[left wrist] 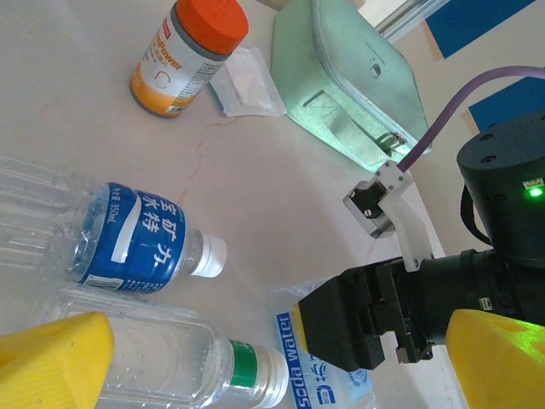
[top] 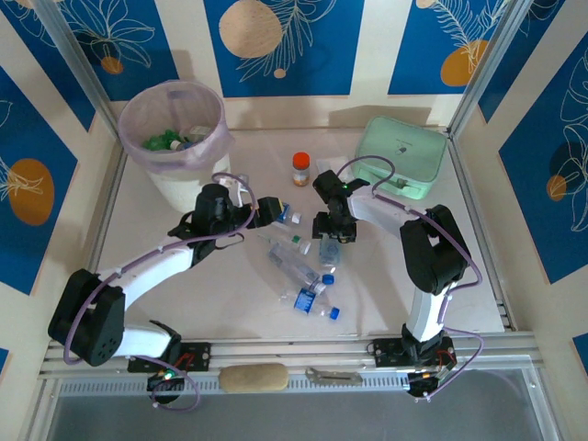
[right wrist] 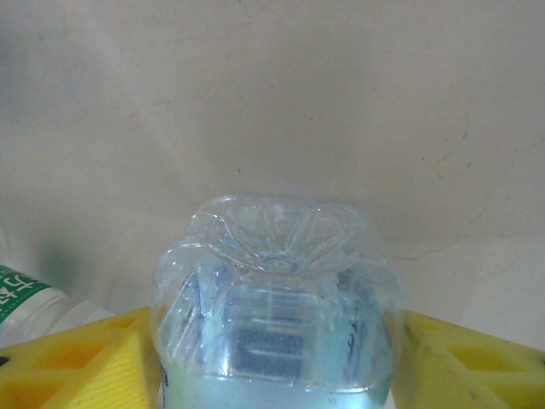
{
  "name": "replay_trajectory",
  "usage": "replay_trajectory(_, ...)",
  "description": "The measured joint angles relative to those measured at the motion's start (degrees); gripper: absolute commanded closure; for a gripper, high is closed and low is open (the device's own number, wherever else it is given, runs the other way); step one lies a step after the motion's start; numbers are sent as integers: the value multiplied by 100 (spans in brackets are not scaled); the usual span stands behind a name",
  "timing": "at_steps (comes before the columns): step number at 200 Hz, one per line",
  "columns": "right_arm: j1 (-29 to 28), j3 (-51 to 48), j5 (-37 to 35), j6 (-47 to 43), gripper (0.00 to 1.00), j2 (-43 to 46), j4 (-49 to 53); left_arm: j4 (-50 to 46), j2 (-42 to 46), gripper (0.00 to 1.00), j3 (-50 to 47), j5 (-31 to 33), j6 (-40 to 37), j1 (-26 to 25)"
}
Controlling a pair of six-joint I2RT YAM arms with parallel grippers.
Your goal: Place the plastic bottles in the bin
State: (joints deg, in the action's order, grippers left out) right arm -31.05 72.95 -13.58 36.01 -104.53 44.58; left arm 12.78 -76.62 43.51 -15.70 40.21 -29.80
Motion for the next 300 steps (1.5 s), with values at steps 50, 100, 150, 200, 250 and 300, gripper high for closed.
replay_trajectory(50,0,0,2,0,31,-219,-22,-293,-2,0,120,116,-22,-76)
replay_trajectory(100,0,7,-2,17,46,-251,-42,-385,-13,0,203,120,-24,-87)
replay_trajectory(150,61,4,2,37,49,103,-214,-382,-313,0,352,9,-72,-166)
replay_trajectory(200,426,2,317,81,50,1119,-640,-350,-605,0,601,-170,-170,-551)
replay_trajectory(250,706,2,1008,404,52,1410,-1423,-116,-949,0,833,-505,-170,-938)
replay_trajectory(300,702,-146,1893,802,52,1491,-2116,-13,-1150,1,1034,-643,-170,-1060)
